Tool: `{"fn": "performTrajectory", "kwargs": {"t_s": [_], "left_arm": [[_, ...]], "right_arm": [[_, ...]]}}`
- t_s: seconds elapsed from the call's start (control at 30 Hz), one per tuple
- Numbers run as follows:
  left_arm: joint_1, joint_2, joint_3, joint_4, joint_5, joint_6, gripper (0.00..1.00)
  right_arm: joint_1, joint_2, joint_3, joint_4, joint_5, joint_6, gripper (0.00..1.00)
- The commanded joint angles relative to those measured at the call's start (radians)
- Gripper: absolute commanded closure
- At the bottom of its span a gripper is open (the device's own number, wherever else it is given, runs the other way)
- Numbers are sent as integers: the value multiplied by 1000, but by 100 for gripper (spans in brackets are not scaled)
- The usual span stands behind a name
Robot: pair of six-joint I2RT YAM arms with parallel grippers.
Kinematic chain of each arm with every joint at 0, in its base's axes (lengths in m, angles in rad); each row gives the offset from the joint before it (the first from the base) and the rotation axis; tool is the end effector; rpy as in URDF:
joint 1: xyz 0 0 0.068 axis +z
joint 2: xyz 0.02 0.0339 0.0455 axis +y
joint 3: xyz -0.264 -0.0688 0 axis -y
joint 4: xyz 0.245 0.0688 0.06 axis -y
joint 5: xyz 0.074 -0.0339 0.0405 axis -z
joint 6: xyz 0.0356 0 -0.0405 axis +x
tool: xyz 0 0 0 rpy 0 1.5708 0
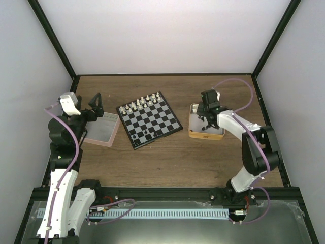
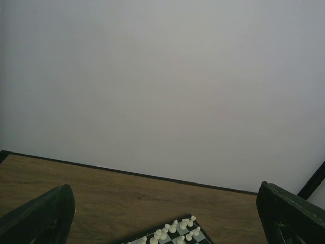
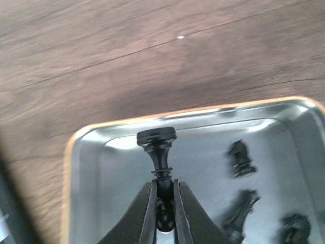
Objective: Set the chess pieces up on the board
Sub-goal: Pick up the chess piece from the storage box, then place the chess piece on the chessboard.
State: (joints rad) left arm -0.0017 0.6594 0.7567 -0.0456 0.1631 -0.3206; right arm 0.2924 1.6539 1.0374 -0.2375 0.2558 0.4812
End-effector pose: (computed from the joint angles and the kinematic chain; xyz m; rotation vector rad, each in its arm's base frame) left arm 0.1583 -0.0060 0.3644 -0.1126 1.5277 -0.3810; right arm 0.3356 0.0916 0.2021 0.3393 2.3647 0.0530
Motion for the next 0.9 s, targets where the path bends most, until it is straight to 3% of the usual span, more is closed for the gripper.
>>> {"fn": "performTrajectory", "kwargs": {"t_s": [0.0, 0.37, 0.63, 0.87], "left_arm": [[-3, -13, -5, 20, 12, 3, 0], [-2, -16, -1, 16, 7, 11, 0], [-1, -37, -5, 22, 3, 20, 0], [8, -15, -9, 34, 37, 4, 0]], "right_arm": [[87, -95, -23, -49, -19, 23, 96], [430, -190, -56, -21, -93, 55, 96], [645, -84, 24, 4, -101, 77, 96], [736, -26, 61, 19, -74, 119, 96]]}}
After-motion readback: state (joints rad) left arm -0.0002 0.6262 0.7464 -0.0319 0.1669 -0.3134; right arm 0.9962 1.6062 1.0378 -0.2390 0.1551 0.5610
